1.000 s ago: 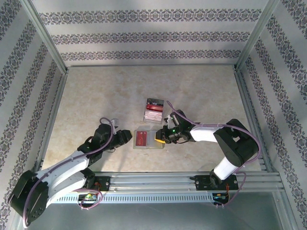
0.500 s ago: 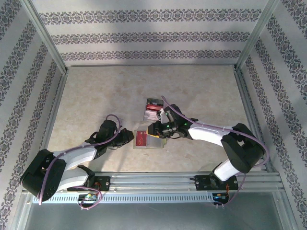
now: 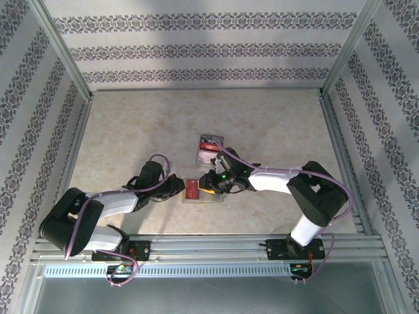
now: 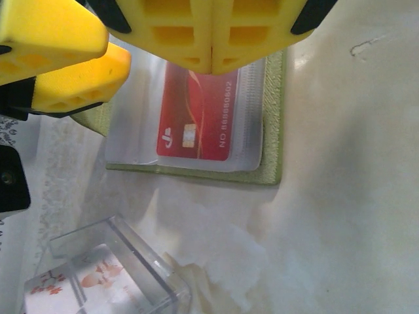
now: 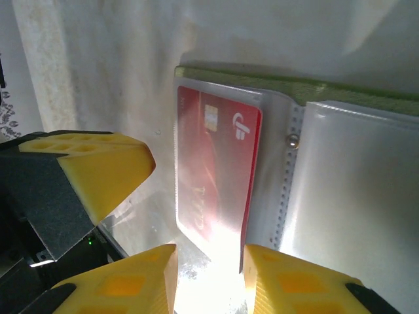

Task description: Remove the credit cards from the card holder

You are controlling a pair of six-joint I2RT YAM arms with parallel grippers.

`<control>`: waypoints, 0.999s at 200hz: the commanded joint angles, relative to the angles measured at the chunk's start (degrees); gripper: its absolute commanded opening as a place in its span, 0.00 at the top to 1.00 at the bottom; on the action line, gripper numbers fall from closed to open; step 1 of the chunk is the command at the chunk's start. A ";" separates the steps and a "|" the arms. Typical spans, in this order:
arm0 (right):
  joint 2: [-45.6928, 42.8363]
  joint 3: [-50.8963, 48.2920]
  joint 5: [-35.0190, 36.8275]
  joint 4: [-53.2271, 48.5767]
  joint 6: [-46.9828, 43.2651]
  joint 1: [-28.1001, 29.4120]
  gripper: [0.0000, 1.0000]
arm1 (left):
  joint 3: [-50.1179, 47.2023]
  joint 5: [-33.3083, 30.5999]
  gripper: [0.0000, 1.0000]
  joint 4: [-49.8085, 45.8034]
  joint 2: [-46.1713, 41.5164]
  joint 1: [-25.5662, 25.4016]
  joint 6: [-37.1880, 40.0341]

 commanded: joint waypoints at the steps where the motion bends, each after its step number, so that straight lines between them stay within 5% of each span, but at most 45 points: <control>1: 0.83 0.38 1.07 0.98 0.39 0.47 0.68 | 1.70 0.69 0.98 2.45 1.32 0.84 1.97; 200: 5.10 -0.06 1.43 4.86 2.33 0.90 0.72 | -0.45 -1.09 1.00 1.55 5.22 0.80 2.97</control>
